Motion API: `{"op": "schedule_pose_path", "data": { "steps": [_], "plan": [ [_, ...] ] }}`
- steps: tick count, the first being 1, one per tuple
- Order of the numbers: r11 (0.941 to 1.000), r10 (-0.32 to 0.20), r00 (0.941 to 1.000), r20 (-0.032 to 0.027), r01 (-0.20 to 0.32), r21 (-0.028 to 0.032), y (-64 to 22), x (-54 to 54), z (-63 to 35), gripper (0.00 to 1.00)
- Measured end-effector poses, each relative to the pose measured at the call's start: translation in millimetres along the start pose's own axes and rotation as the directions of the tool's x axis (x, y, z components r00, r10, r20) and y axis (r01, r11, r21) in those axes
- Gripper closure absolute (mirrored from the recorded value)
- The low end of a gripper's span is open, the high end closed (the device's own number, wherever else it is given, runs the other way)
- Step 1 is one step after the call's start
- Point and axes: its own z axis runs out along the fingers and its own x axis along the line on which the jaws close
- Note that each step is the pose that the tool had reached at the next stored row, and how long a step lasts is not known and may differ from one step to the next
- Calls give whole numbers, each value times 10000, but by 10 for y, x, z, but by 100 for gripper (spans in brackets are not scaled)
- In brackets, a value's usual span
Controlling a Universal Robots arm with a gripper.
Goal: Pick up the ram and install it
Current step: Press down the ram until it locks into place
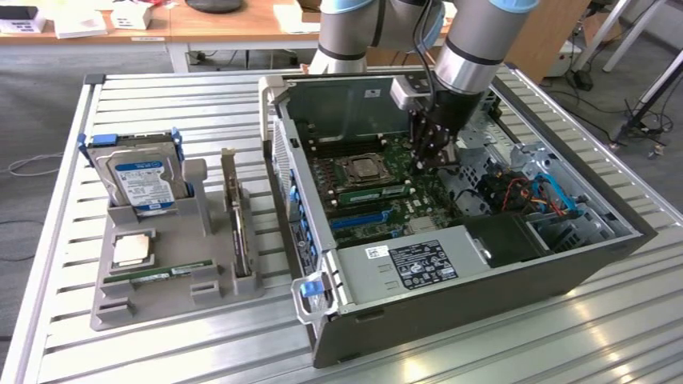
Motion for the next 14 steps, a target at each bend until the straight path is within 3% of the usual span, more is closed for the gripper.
{"op": "schedule_pose_path", "data": {
  "steps": [6,14],
  "plan": [
    [10000,0,10000,-2,0,-1,-4,3,90,89],
    [10000,-1,10000,34,1,-1,-32,2,90,89]
  ]
}}
